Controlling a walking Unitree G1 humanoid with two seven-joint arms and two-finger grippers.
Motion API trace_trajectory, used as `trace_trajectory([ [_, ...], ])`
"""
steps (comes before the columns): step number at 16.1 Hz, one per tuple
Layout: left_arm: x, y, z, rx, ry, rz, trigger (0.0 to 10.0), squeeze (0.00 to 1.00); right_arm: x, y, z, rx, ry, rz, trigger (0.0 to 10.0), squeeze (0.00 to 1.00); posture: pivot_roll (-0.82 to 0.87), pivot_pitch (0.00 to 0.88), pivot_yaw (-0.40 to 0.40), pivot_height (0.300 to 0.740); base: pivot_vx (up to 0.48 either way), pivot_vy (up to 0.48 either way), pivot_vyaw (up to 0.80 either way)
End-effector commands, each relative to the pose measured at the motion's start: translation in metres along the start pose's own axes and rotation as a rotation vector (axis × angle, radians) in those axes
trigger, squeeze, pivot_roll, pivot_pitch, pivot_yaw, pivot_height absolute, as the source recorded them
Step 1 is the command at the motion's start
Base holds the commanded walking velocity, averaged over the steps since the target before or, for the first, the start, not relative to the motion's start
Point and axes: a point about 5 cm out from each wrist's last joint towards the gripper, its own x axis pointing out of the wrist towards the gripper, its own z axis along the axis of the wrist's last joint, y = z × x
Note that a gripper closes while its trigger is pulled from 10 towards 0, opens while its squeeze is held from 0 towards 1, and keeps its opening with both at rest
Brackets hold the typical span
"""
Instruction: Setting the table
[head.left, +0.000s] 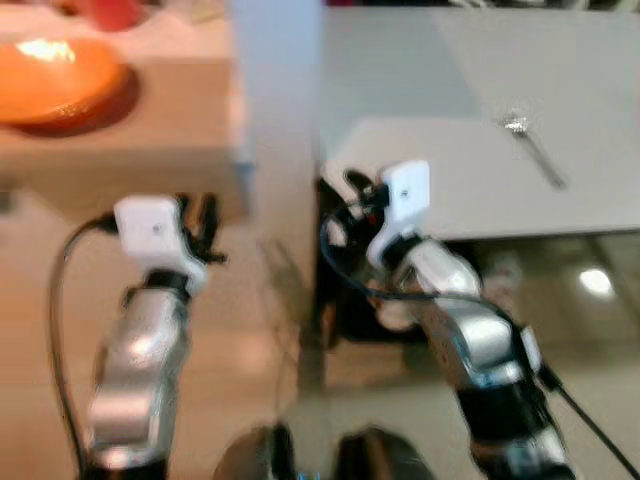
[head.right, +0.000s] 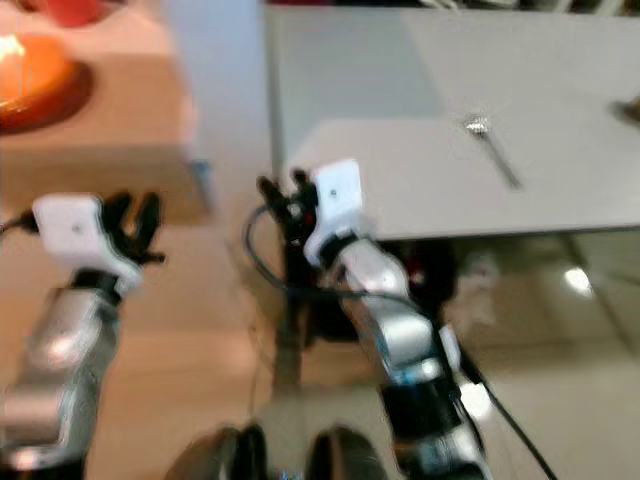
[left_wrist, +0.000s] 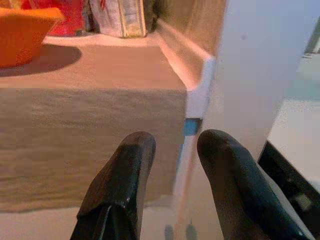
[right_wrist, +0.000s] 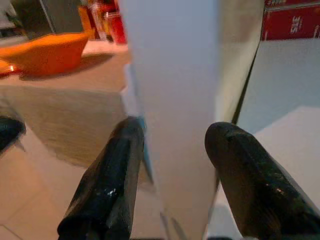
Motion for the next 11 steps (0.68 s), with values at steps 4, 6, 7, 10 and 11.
trace_trajectory([
  [4,-0.002,0.007,-0.006,0.032,0.016,0.001,10.0,0.0,0.005,0.005,-0.003,-0.006,-0.008,0.037,10.0,0.0,-0.03,0.11,-0.005,0.74,0.0,0.48,0.0],
  [6,-0.002,0.006,-0.01,0.057,0.027,-0.007,10.0,0.0,0.007,0.009,-0.004,0.018,-0.012,0.087,10.0,0.0,-0.03,0.106,-0.005,0.74,0.0,0.48,0.0],
  [7,-0.002,0.005,-0.013,0.073,0.037,-0.016,10.0,0.0,0.007,0.013,-0.002,0.052,-0.031,0.12,10.0,0.0,-0.03,0.106,-0.003,0.74,0.0,0.48,0.0],
  [10,-0.002,0.003,-0.018,0.058,0.047,-0.02,10.0,0.0,0.008,0.013,-0.001,0.049,-0.048,0.123,10.0,0.0,-0.03,0.108,0.003,0.74,0.0,0.48,0.0],
  [11,-0.002,0.003,-0.017,0.055,0.044,-0.021,10.0,0.0,0.008,0.012,-0.001,0.048,-0.047,0.117,10.0,0.0,-0.03,0.108,0.004,0.74,0.0,0.48,0.0],
])
